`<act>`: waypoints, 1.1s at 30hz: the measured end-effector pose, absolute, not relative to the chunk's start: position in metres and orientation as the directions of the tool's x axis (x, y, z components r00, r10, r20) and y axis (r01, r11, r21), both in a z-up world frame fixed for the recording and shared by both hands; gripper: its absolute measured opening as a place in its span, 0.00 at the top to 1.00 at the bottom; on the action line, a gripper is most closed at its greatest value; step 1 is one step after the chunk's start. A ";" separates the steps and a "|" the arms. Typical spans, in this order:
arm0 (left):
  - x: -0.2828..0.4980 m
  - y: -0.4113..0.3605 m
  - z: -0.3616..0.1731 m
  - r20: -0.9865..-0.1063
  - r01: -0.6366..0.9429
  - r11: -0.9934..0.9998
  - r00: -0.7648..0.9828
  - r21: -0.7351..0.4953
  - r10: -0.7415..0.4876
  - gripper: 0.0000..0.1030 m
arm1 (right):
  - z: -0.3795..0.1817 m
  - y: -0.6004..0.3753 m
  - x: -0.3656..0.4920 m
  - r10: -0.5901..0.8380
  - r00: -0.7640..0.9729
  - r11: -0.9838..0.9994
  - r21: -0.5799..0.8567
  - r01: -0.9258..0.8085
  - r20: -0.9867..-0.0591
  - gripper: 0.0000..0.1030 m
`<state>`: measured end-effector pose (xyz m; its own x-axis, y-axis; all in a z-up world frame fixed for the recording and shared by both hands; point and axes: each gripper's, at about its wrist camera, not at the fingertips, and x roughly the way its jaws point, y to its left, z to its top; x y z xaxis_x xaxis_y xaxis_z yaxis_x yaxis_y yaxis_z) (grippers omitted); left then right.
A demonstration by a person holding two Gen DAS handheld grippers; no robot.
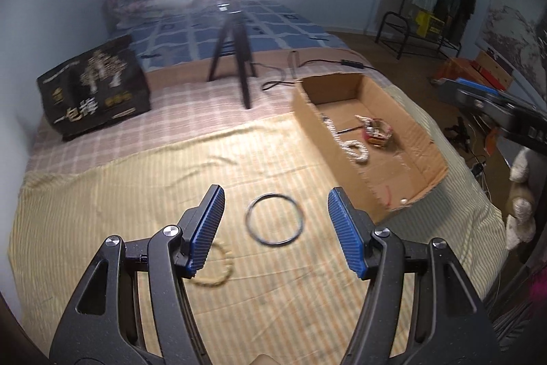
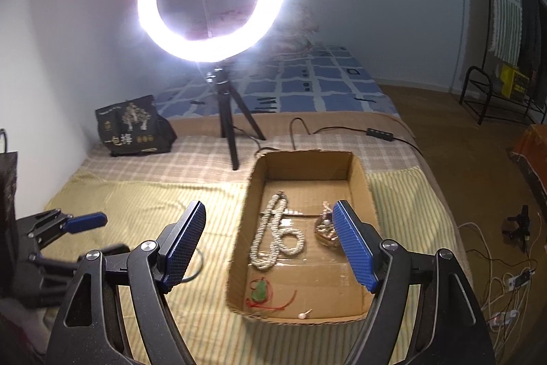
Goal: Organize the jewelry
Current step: 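Move left tool to the cream beaded bracelet while right tool approaches the black bangle, then close left tool on the beaded bracelet while right tool grips the black bangle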
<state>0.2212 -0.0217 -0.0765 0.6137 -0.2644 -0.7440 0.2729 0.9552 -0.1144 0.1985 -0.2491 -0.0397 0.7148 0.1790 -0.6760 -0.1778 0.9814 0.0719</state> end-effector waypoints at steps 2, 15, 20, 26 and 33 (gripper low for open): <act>0.223 -0.005 -0.079 -0.749 0.243 0.961 0.612 -0.129 -0.255 0.37 | -0.040 -0.244 0.195 0.195 0.712 0.978 0.077 -0.195 -0.674 0.26; 0.226 0.053 -0.106 -0.796 0.153 0.977 0.568 -0.148 -0.210 0.37 | -0.063 -0.186 0.173 0.338 0.647 0.914 0.073 -0.400 -0.684 0.26; 0.231 0.065 -0.121 -0.823 0.110 0.977 0.527 -0.184 -0.214 0.55 | -0.085 -0.162 0.171 0.375 0.581 0.879 0.078 -0.471 -0.722 0.26; 0.238 0.073 -0.142 -0.853 0.073 0.968 0.461 -0.238 -0.245 0.71 | -0.116 -0.131 0.172 0.379 0.475 0.834 0.070 -0.548 -0.794 0.27; 0.242 0.071 -0.163 -0.881 0.067 0.966 0.398 -0.250 -0.255 0.79 | -0.151 -0.101 0.176 0.355 0.358 0.787 0.070 -0.613 -0.864 0.49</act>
